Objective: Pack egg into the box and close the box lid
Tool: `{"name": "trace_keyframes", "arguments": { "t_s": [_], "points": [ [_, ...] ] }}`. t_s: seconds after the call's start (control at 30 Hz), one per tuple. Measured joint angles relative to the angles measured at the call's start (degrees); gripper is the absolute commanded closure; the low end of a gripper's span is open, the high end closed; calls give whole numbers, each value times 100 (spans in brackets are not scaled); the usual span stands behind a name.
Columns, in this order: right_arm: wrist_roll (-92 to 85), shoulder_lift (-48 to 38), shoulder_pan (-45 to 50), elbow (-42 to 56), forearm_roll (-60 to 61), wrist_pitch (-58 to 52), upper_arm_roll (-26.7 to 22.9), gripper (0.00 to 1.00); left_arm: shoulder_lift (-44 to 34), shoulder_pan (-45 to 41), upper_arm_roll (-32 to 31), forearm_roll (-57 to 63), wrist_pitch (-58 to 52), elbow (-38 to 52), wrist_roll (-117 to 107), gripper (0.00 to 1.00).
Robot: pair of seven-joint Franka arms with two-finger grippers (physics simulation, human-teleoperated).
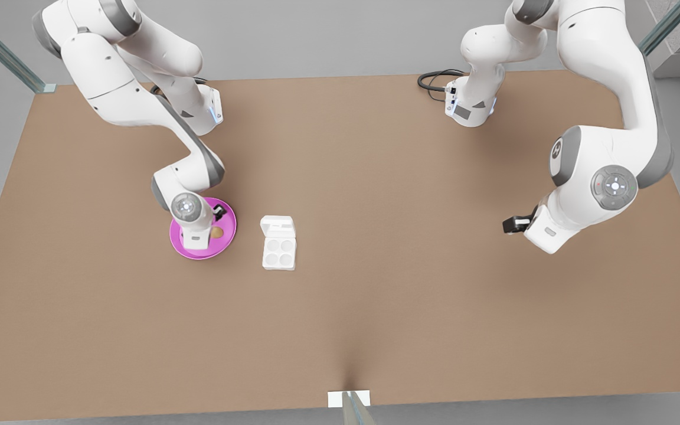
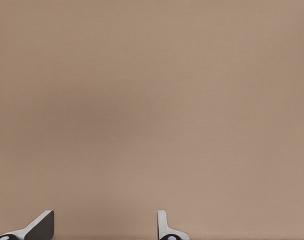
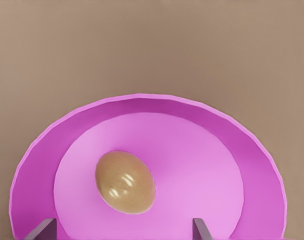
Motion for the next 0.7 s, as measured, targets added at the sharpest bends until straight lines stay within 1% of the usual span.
{"name": "trace_keyframes", "arguments": {
  "t_s": [0.1, 0.33, 0.7],
  "points": [
    [-155, -114, -65, -34, 83, 137, 2, 0, -10, -1, 0, 2, 0, 1, -2, 0],
    [-393, 264, -18, -69, 96, 363, 1, 0, 10, -1, 0, 3, 4, 0, -6, 0],
    [-611, 498, 9, 6, 32, 462, -16, 0, 26, -11, 0, -65, 6, 8, -11, 0]
  ]
}}
